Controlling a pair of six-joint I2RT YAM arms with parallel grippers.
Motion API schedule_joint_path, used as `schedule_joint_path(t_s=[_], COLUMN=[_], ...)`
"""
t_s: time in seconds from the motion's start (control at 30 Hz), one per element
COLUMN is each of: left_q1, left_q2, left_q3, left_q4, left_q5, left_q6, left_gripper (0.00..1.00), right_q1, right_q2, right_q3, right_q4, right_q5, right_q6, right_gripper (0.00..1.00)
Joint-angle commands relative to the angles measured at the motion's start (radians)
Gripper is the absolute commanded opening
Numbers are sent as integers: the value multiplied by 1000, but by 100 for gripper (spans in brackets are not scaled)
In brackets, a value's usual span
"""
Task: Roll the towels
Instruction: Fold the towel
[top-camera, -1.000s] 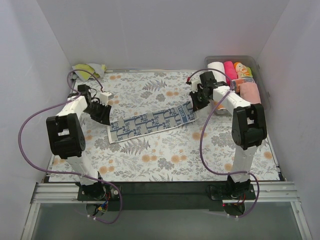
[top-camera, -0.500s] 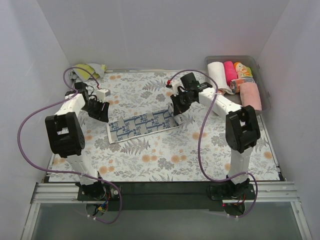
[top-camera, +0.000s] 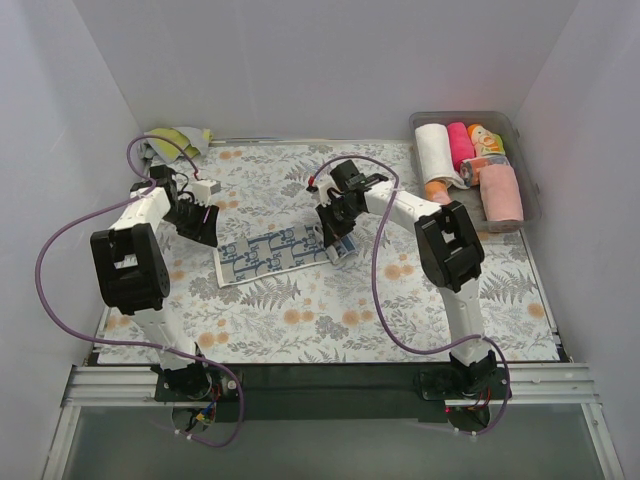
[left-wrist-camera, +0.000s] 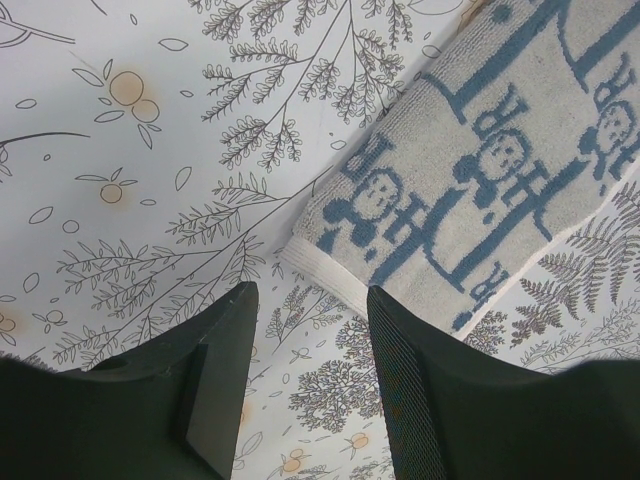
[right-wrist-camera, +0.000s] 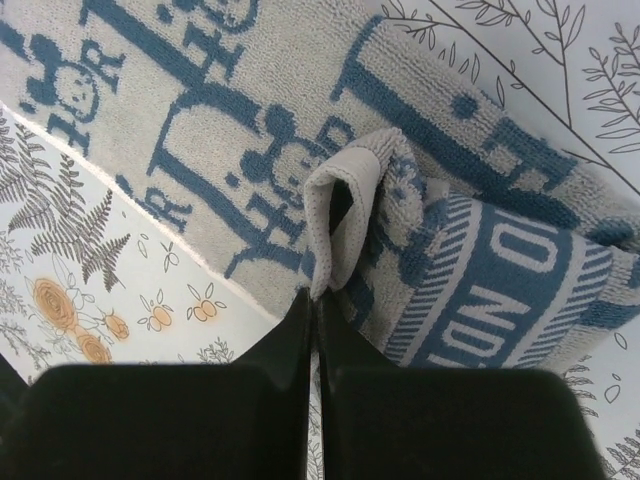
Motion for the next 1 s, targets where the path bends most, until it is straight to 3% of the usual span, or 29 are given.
schedule_joint_path(t_s=[0.0, 0.3, 0.87, 0.97], left_q1=[8, 10, 8, 7], left_q2=[-22, -15, -27, -42], left_q3=[15, 15, 14, 6], left_q4=[-8, -5, -27, -33], left_q5=[16, 21, 56, 103], left_q6=[1, -5, 9, 32], left_gripper=[45, 45, 45, 45], right_q1=[7, 7, 8, 7], right_q2=[-8, -26, 86, 81], right_q3=[53, 61, 112, 110], right_q4=[9, 14, 23, 14], right_q5=[-27, -47, -105, -127], right_q6=[32, 52, 81, 81], right_gripper=[1, 1, 1, 24])
